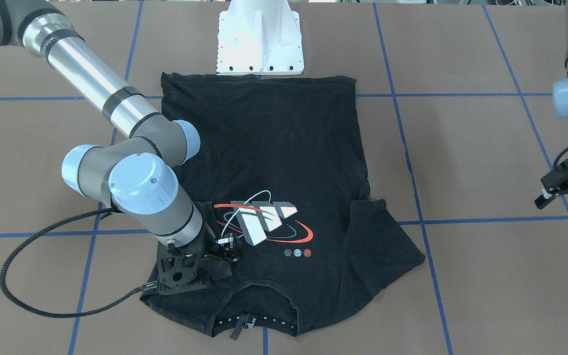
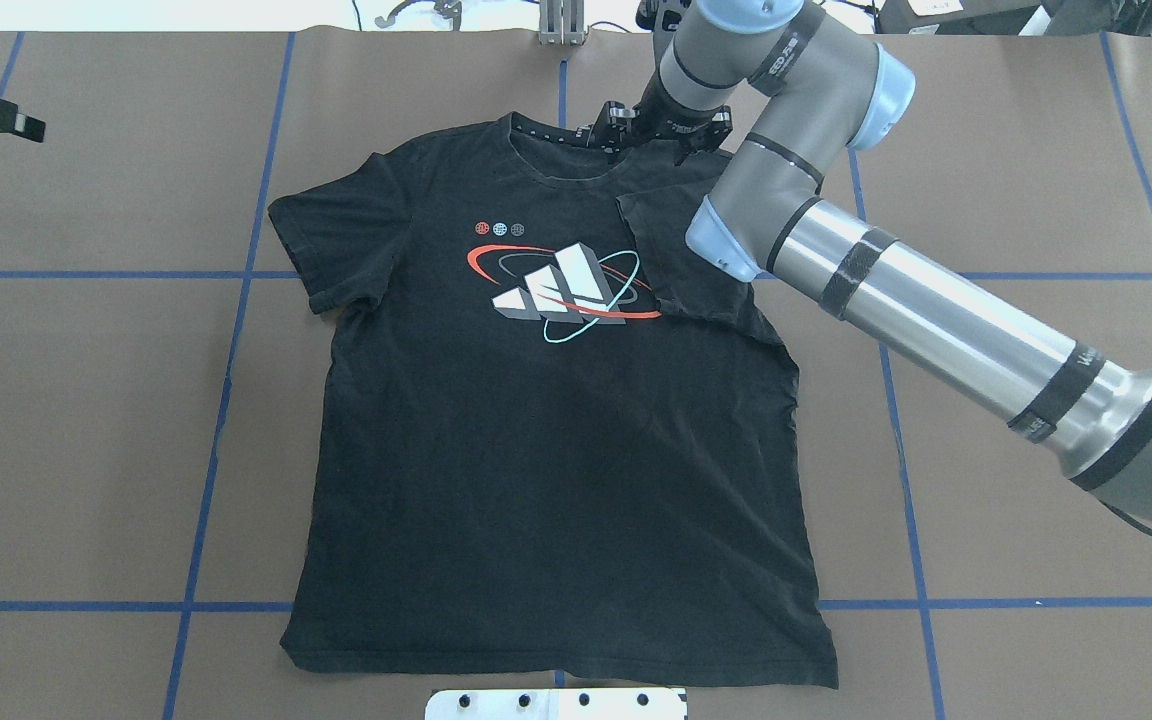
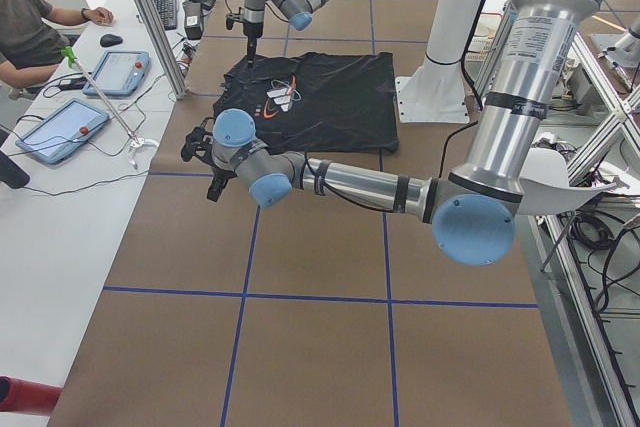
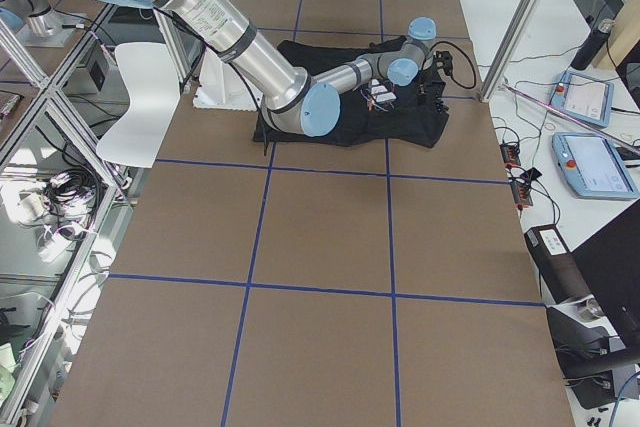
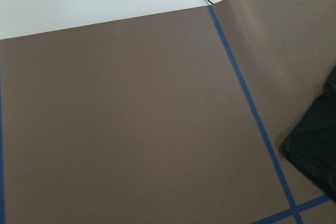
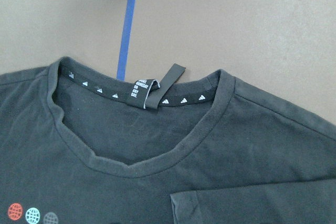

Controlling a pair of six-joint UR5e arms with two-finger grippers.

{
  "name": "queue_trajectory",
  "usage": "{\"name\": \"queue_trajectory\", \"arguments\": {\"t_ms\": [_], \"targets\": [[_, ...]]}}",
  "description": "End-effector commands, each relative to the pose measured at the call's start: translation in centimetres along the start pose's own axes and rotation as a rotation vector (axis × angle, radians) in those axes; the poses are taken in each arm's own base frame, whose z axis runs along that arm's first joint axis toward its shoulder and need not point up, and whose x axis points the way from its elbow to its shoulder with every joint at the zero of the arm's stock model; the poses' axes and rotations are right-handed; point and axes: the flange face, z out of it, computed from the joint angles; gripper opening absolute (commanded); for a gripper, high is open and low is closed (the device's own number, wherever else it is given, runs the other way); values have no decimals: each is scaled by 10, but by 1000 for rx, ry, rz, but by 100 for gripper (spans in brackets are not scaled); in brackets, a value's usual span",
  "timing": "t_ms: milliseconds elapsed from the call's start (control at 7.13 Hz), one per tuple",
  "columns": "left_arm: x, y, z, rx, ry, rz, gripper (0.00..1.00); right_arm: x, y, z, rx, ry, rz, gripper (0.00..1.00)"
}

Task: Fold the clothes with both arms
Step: 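Fold the sleeve over the chest with the right gripper while left arm approaches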

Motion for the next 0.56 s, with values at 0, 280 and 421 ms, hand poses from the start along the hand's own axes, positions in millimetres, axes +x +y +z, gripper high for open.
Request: {"name": "queue_trajectory", "arguments": {"t_ms": [0, 280, 421], "targets": [[82, 3, 89, 43, 38, -74, 100, 26, 2, -57, -32, -47, 37, 100], [139, 0, 167, 63, -15, -74, 95, 26, 11, -68, -35, -45, 41, 100], [130, 5, 182, 89, -7, -60, 89, 25, 12, -70, -34, -47, 45, 100]]}}
